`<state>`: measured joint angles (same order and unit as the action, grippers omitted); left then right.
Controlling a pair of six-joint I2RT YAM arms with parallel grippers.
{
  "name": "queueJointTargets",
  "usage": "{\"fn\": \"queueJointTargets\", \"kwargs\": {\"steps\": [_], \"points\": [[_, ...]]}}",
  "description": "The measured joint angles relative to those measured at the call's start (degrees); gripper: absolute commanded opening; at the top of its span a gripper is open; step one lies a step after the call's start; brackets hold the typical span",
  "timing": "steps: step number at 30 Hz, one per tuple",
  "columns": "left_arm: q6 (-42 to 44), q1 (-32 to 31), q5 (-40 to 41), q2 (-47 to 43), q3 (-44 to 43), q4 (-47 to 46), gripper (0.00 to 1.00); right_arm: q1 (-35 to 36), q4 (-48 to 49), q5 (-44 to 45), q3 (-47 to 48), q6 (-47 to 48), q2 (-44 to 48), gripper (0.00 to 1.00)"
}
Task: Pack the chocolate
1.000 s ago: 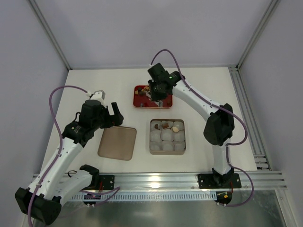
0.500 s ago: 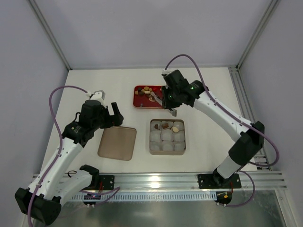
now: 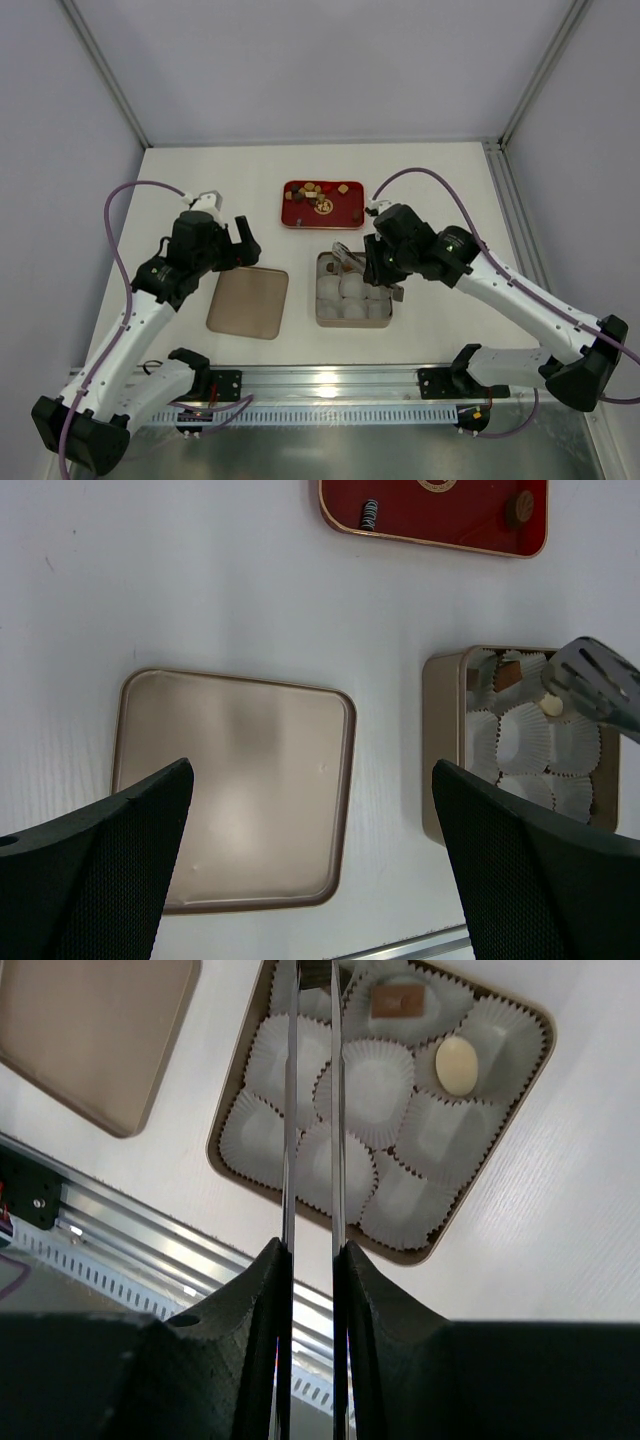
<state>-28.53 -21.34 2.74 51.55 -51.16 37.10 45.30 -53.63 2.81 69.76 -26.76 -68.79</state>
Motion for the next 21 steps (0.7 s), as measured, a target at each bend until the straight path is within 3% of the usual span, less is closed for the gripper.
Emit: {"fn": "queueJointTargets", "kwargs": {"steps": [10,21], "points": [[0.0,0.0,0.0,0.3,0.0,0.0,1.0,8.0,-1.3,-0.2,-4.2,-3.9,0.9,0.29],[0.0,0.0,0.0,0.3,0.0,0.0,1.0,10.2,-0.5,-0.4,-5.9,-5.3,-2.0,0.31]]}}
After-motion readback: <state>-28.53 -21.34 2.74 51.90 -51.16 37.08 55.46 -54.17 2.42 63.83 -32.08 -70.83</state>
